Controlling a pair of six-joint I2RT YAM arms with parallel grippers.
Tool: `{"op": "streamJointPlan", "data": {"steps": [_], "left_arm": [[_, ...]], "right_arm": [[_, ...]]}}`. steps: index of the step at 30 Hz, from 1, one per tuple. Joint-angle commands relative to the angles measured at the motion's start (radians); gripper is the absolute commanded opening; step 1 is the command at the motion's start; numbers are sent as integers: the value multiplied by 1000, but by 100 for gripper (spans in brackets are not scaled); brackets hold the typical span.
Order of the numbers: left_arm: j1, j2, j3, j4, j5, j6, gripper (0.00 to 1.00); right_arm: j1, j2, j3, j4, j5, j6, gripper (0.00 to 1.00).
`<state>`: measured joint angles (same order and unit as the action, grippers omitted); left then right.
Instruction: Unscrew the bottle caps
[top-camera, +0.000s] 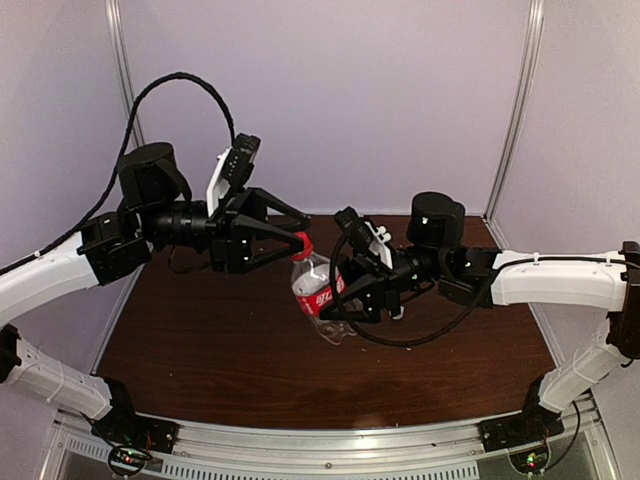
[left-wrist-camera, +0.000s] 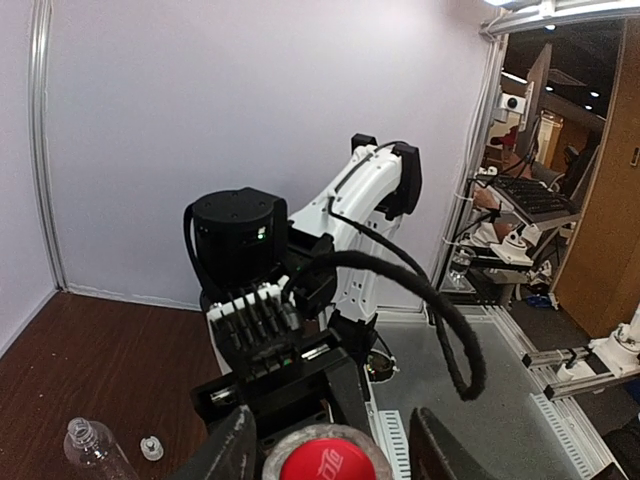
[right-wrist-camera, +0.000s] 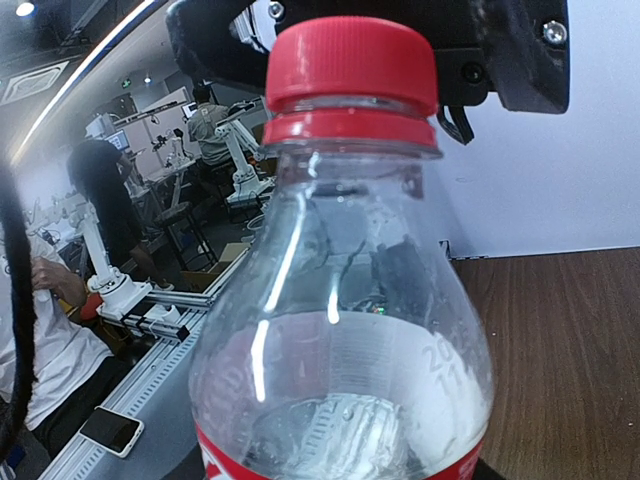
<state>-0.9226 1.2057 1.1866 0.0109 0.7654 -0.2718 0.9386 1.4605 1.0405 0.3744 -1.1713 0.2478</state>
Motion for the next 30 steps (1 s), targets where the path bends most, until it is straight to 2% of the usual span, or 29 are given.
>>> {"op": "streamJointPlan", "data": {"steps": [1, 13, 19, 23, 27, 30], "left_arm": [[5, 15, -13, 90, 44, -23, 51], [6, 14, -47, 126, 49, -46, 40], [5, 0, -54, 127, -21, -86, 24], [5, -10, -35, 67, -198, -122, 18], [1, -6, 2, -45, -481, -196, 15], [-17, 2, 11, -61, -623, -273, 14]], "right_arm": [[8, -4, 24, 33, -13, 10, 28], [6, -23, 29, 14, 30, -9, 27], [7, -56, 36, -101, 170, -91, 26], [7, -82, 51, -205, 391, -147, 25], [18, -104, 38, -229, 635, -175, 25], [31, -104, 29, -230, 789, -182, 25]]}}
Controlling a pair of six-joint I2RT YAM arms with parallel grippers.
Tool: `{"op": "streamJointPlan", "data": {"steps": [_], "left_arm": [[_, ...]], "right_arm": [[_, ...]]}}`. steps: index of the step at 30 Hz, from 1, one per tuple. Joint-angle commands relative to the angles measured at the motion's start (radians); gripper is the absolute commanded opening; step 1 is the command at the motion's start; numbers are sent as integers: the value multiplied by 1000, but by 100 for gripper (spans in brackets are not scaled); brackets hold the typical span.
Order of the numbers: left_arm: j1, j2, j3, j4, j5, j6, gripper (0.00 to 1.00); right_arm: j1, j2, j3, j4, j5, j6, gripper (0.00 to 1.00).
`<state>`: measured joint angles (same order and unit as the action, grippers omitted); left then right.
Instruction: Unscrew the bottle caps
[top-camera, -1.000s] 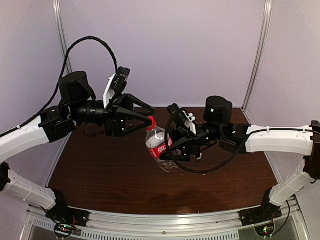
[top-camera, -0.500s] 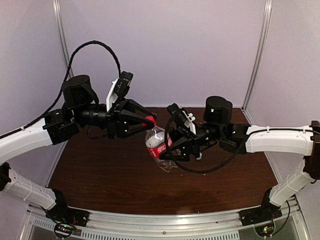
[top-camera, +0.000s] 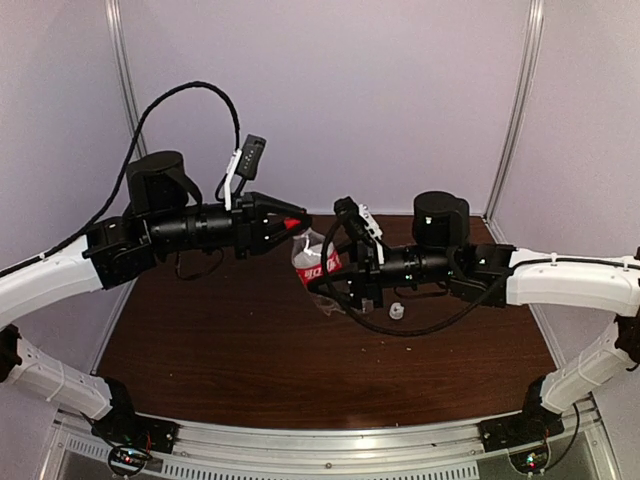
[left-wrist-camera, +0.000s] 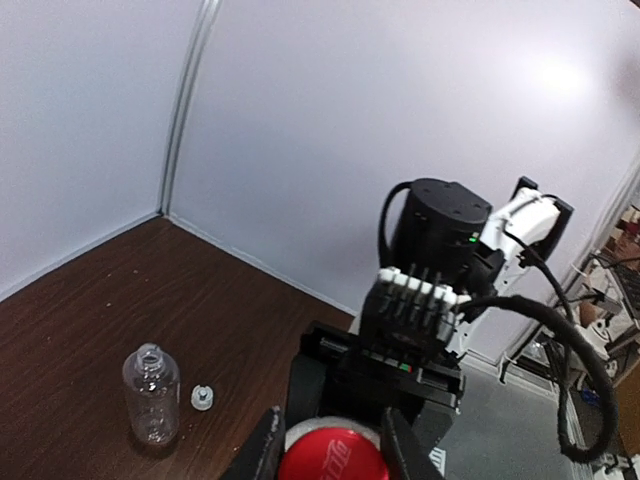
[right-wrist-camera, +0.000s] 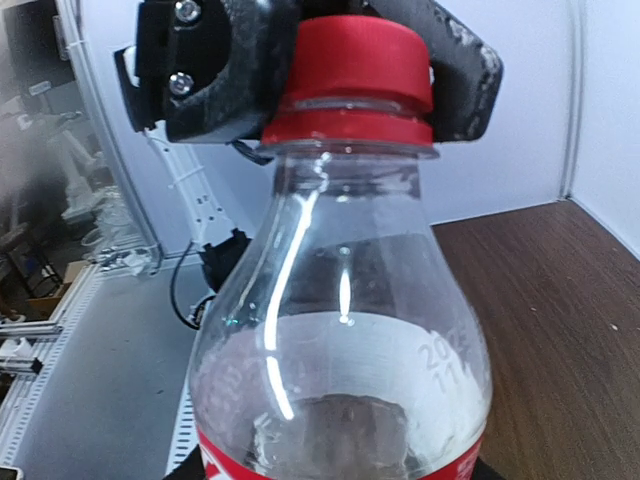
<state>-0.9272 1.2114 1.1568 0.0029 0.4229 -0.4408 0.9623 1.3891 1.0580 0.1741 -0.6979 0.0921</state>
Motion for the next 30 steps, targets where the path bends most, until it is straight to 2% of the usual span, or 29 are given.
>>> {"op": "streamJointPlan", "data": {"steps": [1, 4, 7, 13, 15, 19, 24, 30], "left_arm": [[-22, 1, 48, -56, -310, -111, 14], [-35, 20, 69, -68, -333, -104, 21], [-35, 15, 57, -43, -296, -75, 36], [-16, -18, 32, -15, -148, 17, 69], [11, -30, 17, -9, -77, 28, 75], [48, -42, -4, 52, 111, 54, 81], [52, -31, -11, 107, 349, 94, 83], [51, -9, -19, 178, 468, 97, 83]], "right_arm": [[11, -30, 11, -32, 347, -26, 25], [16, -28, 7, -36, 368, -28, 25], [16, -45, -10, -31, 346, -37, 25], [14, -74, -33, -24, 166, -72, 25], [14, -75, -34, -25, 94, -79, 25], [15, -65, -27, -26, -54, -79, 25], [15, -43, -11, -13, -218, -61, 26], [14, 9, 18, 42, -358, 3, 26]]}}
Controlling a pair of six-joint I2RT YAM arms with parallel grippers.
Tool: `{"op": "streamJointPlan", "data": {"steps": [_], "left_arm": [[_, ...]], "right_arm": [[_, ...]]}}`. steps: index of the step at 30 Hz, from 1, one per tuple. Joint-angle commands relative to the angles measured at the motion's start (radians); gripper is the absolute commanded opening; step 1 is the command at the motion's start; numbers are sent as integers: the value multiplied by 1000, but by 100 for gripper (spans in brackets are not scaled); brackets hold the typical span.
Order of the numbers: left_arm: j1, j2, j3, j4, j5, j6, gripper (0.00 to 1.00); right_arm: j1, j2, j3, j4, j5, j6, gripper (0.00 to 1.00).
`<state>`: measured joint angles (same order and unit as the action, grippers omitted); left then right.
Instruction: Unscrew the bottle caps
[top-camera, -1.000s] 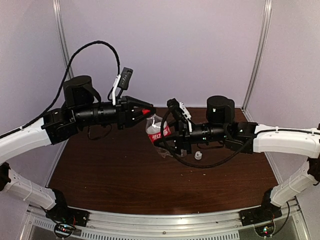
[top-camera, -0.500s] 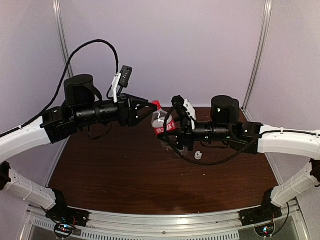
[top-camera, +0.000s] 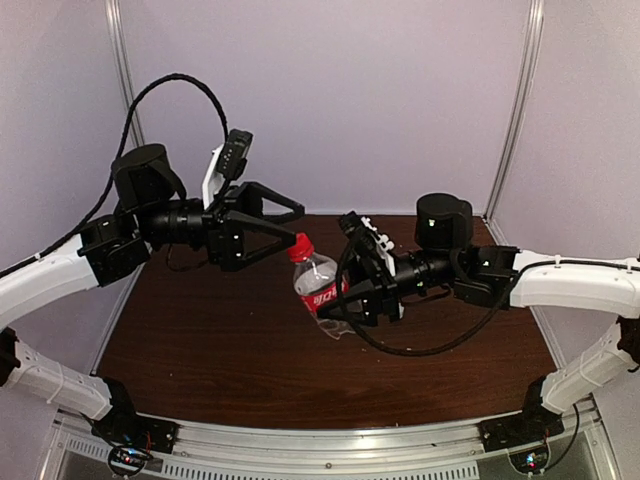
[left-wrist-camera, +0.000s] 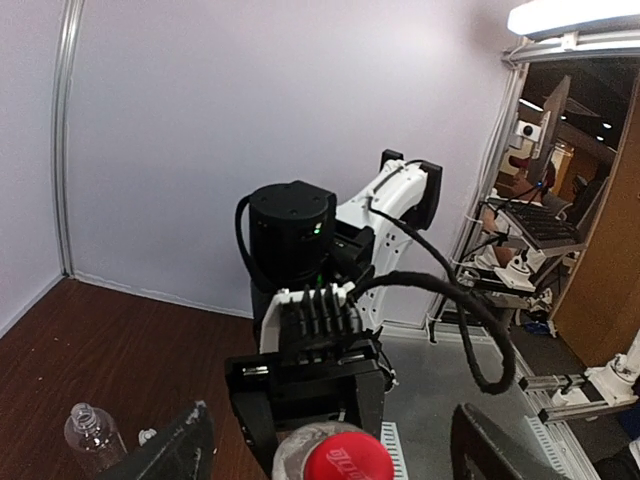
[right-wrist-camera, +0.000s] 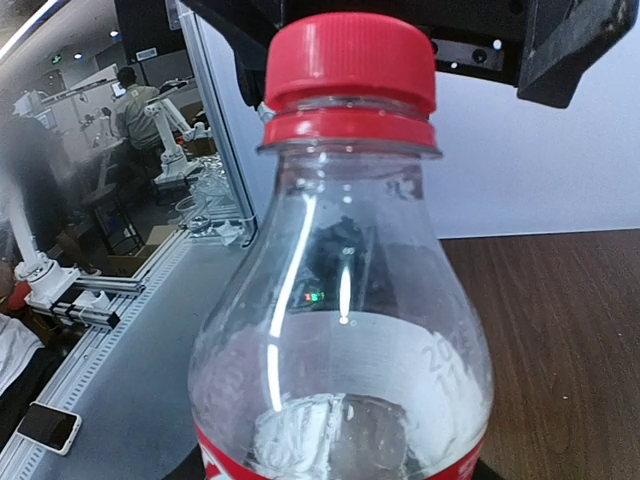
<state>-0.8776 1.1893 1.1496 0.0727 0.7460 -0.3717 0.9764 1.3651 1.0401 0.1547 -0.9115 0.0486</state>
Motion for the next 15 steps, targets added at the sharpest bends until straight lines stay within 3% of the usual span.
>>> {"op": "streamJointPlan", "data": {"steps": [1, 15], "left_arm": [[2, 17, -13, 109, 148, 28, 82], [2, 30, -52, 128, 174, 37, 57]], "right_arm": [[1, 37, 37, 74, -156, 56, 26], [-3, 63, 45, 153, -197, 116, 26]]}}
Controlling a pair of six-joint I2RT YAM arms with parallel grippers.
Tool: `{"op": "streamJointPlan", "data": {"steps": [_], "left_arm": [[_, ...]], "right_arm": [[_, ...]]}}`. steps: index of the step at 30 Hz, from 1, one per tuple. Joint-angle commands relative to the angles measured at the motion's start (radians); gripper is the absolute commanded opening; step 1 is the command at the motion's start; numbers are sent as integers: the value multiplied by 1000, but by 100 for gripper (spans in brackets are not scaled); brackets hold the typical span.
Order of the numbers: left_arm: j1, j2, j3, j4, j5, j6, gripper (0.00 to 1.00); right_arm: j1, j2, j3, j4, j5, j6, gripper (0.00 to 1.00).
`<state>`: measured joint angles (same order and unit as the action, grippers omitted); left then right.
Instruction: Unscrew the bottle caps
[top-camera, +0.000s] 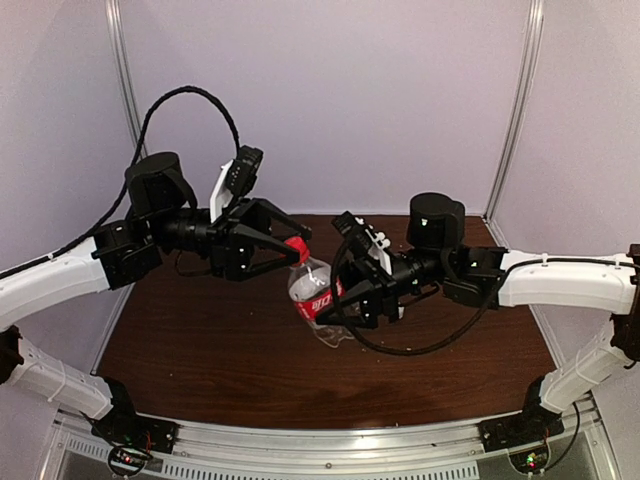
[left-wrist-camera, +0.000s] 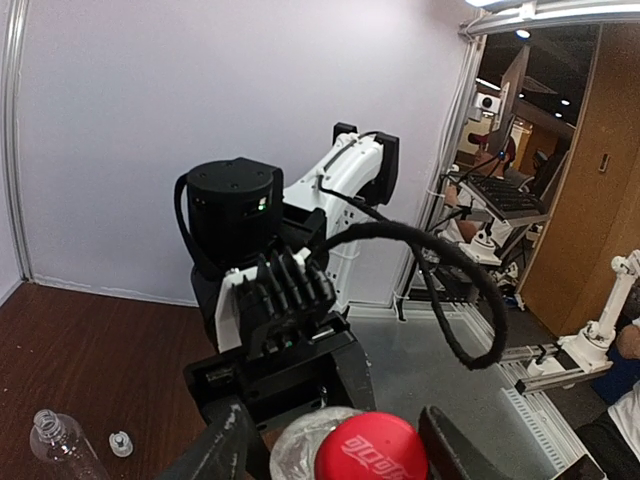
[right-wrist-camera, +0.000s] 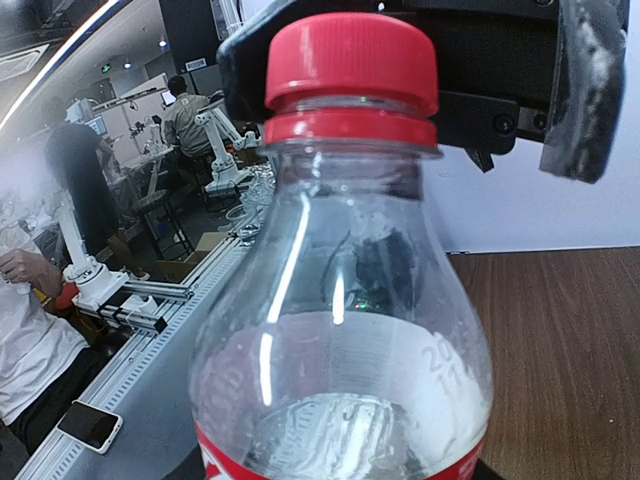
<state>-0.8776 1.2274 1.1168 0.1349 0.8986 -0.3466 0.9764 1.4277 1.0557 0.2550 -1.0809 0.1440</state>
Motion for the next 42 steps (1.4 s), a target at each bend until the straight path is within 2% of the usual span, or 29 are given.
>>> {"op": "streamJointPlan", "data": {"steps": [1, 9, 16, 20, 24, 32, 34, 37, 42], "left_arm": [[2, -10, -24, 68, 22, 11, 56], [2, -20, -35, 84, -2, -2, 46], [2, -33, -39, 102, -25, -17, 50], [4, -41, -39, 113, -33, -24, 48], [2, -40, -37, 120, -32, -30, 43], [2, -41, -41, 98, -49, -33, 26], [2, -45, -37, 70, -86, -33, 22], [1, -52, -12, -15, -221, -39, 15], [-55, -55, 32, -155, -651, -150, 12]], "right_arm": [[-4, 0, 28, 54, -26, 22, 26], [-7, 5, 20, 57, -14, 22, 26], [-10, 7, 14, 58, -14, 20, 26], [-10, 8, 13, 58, -14, 19, 26], [-11, 8, 12, 57, -14, 19, 26], [-13, -4, 19, 35, 33, 11, 26], [-15, -16, 25, -4, 108, -6, 26], [-17, -40, 33, -83, 298, -45, 26], [-12, -59, 21, -113, 636, -76, 26]]}}
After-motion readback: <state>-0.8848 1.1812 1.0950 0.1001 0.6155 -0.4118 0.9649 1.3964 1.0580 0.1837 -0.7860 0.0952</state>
